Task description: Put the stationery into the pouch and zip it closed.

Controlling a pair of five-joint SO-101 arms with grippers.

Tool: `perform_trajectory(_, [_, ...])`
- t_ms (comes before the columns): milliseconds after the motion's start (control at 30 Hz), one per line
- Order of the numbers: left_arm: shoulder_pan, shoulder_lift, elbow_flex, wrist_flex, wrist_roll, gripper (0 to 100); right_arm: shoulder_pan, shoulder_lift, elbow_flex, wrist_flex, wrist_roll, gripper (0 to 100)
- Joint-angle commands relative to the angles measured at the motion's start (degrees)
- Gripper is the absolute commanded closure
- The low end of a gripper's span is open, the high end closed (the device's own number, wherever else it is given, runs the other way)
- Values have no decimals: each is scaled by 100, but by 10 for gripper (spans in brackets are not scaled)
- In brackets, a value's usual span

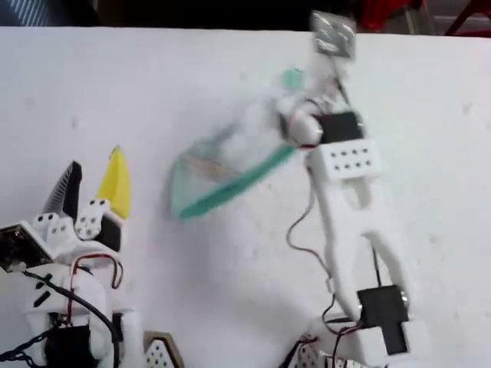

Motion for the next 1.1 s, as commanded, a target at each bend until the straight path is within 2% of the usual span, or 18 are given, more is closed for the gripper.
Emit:
perform_trajectory(0, [242,48,0,-176,70,751,602,-145,1336,-1112,158,982])
perform_trajectory(167, [910,48,316,-325,44,750,998,-233,2435,-2026,202,982])
perform_trajectory(267, [1121,48,624,-721,-220,751,963,-198,2857,-2316,211,982])
perform_trajectory(400, [1262,48,730,-791,-334,751,769,-207,3376,-2818,211,982])
perform_trajectory(1067, [1262,48,747,-791,-343,752,611,-207,3569,-2879,211,978])
